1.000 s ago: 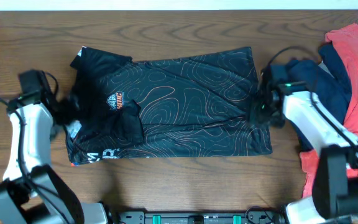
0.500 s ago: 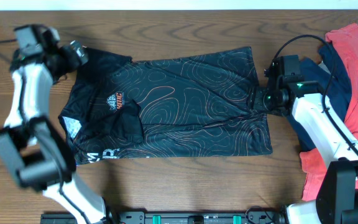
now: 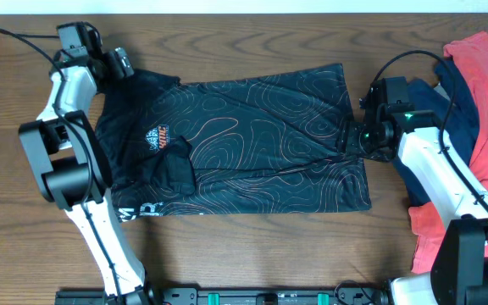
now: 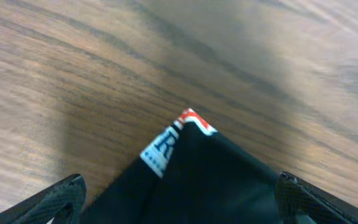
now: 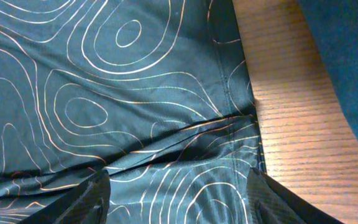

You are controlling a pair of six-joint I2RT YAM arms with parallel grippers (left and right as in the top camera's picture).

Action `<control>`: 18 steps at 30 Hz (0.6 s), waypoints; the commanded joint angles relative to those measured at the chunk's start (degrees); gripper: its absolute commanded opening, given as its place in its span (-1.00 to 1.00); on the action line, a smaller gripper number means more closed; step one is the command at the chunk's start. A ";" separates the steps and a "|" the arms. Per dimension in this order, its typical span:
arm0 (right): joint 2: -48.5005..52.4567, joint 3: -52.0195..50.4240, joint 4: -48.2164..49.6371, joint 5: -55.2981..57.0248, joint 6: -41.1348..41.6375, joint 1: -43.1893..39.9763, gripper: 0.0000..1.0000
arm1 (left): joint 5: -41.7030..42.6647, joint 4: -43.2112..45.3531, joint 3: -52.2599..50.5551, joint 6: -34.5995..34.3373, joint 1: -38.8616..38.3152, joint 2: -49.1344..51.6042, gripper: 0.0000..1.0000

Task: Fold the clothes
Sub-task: 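Move both grippers to the shirt's top corners and grasp them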

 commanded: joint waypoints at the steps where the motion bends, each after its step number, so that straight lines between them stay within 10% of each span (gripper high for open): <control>1: -0.20 0.44 0.00 -0.17 -0.92 -0.11 0.36 | -1.99 0.63 1.16 0.98 -0.46 2.05 0.96; 6: -0.17 0.44 1.99 -0.20 -1.18 -0.11 0.34 | 0.81 0.48 1.14 0.98 -1.77 3.39 0.89; 13: 0.87 0.72 4.57 -0.42 -4.44 -0.13 0.27 | 3.13 -1.27 1.18 0.70 -3.13 3.34 -0.85; 18: 3.54 6.14 5.01 0.26 -5.86 -0.24 0.24 | 3.72 -4.15 1.18 -0.52 -2.95 1.60 -0.88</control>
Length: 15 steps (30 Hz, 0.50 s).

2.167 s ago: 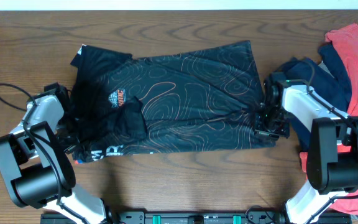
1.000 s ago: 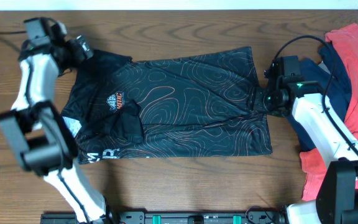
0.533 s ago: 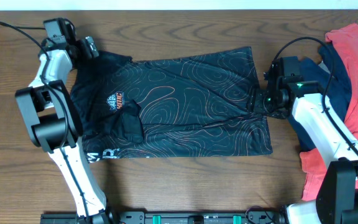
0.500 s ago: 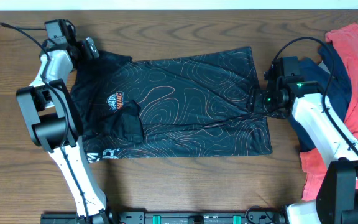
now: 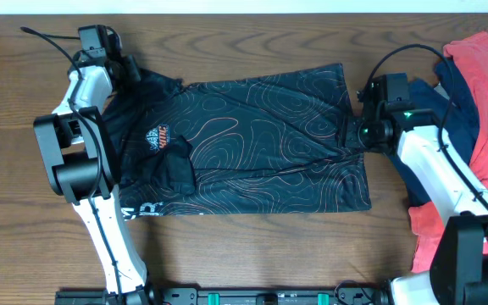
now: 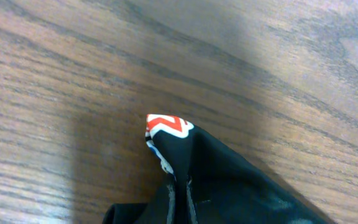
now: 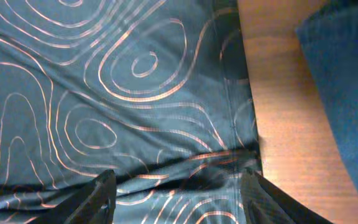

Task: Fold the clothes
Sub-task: 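Move both grippers to the shirt's top corners and grasp them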

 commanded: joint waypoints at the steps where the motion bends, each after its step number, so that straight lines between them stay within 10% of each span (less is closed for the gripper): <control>1: 3.26 6.93 0.44 0.39 -1.92 -0.48 0.24 | 1.79 -2.56 0.55 -0.70 0.35 -0.68 -0.88; 15: 38.91 50.80 -3.41 0.63 -2.29 -1.64 0.25 | 4.28 -15.06 0.52 -2.69 0.39 -10.14 -0.87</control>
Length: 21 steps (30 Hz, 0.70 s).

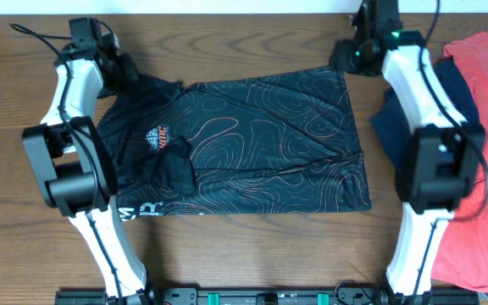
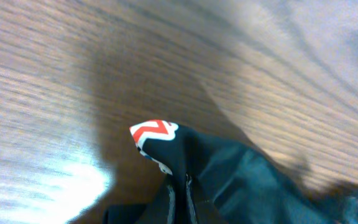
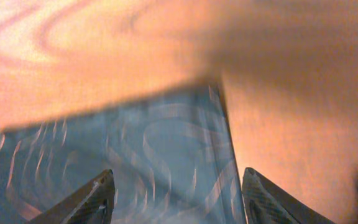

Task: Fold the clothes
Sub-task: 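Move both grippers to the shirt's top corners and grasp them, then fold the top half down toward the bottom edge with both grippers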

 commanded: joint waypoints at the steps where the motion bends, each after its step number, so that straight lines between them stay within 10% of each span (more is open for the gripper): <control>1: 6.23 5.25 1.07 0.61 -0.74 -0.11 0.25 | 0.42 -1.73 0.42 -0.52 0.22 -2.38 -0.87; 21: 13.40 5.73 8.74 6.01 4.39 1.68 -0.08 | 0.44 -5.25 0.39 -0.50 0.22 -2.38 -0.88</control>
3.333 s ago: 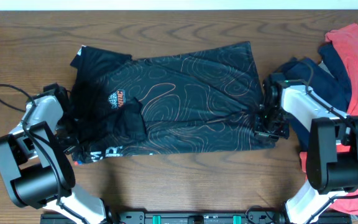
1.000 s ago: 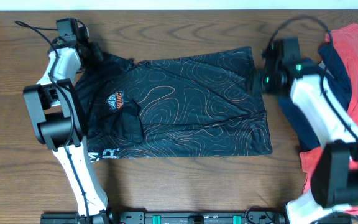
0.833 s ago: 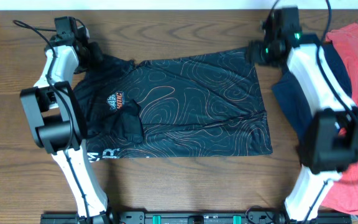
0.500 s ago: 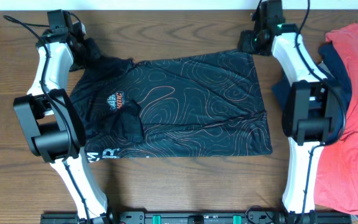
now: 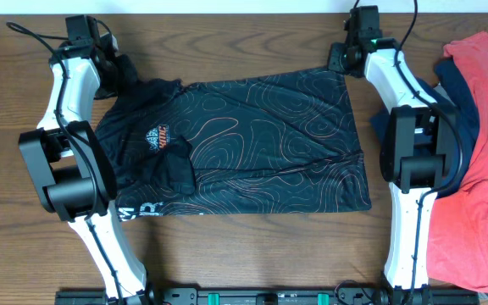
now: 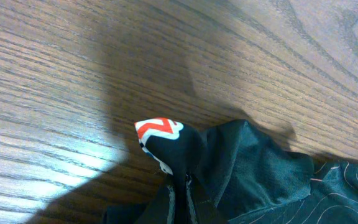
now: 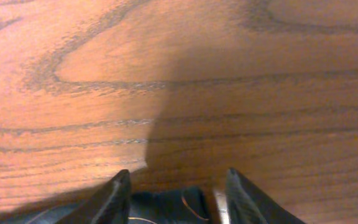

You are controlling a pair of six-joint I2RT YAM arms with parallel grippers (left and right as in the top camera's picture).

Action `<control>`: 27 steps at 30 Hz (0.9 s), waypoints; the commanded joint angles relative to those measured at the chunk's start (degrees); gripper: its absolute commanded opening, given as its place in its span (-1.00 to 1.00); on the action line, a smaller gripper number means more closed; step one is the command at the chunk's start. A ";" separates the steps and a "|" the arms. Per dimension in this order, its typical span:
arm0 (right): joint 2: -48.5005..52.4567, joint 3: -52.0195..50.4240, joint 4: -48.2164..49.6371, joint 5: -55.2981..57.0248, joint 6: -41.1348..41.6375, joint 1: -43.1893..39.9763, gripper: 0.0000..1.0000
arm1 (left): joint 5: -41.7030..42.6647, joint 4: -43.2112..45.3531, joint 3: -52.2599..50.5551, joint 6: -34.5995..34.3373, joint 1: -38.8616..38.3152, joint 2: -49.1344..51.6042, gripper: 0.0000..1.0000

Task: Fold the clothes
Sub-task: 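Fold the top half down toward the bottom edge with both grippers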

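A black shirt [image 5: 244, 140] with thin contour lines lies spread flat on the wooden table [image 5: 244, 254]. My left gripper [image 5: 117, 73] is at the shirt's top left. In the left wrist view it [image 6: 180, 186] is shut on a black sleeve corner with a red and white tip [image 6: 159, 130]. My right gripper [image 5: 338, 58] is at the shirt's top right corner. Its fingers [image 7: 120, 194] stand open, and the shirt corner [image 7: 180, 202] lies between them on the wood, not pinched.
A pile of other clothes lies at the right edge: a red shirt over a navy garment [image 5: 401, 119], close to my right arm. Bare wood shows along the table's front and behind the shirt.
My right gripper has come down closer to the shirt's top right corner, which now lies between its open fingers. The left gripper stays shut on the sleeve corner, barely shifted.
First my left gripper was open round the top left sleeve corner and my right was open over the middle of the right hem. Then the left had shut on the sleeve corner. Later the right stood at the top right corner, which it now straddles.
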 commanded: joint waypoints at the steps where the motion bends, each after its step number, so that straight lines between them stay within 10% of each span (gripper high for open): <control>1: 1.46 1.14 -0.28 0.79 0.44 1.40 -0.08 | 0.31 -0.37 0.42 -0.50 0.22 -0.48 -0.88; 7: 2.71 1.01 -1.81 1.40 0.66 1.55 -0.11 | 0.31 -1.03 0.42 -0.50 0.22 -0.48 -0.88; 12: 2.73 0.83 -1.90 2.45 1.53 1.53 -0.98 | 0.33 -1.03 0.42 -0.48 0.22 -0.48 -0.88; 27: -11.54 0.96 -23.32 6.75 1.33 -0.66 -0.98 | 18.14 -18.23 0.42 5.35 4.74 -8.57 -0.88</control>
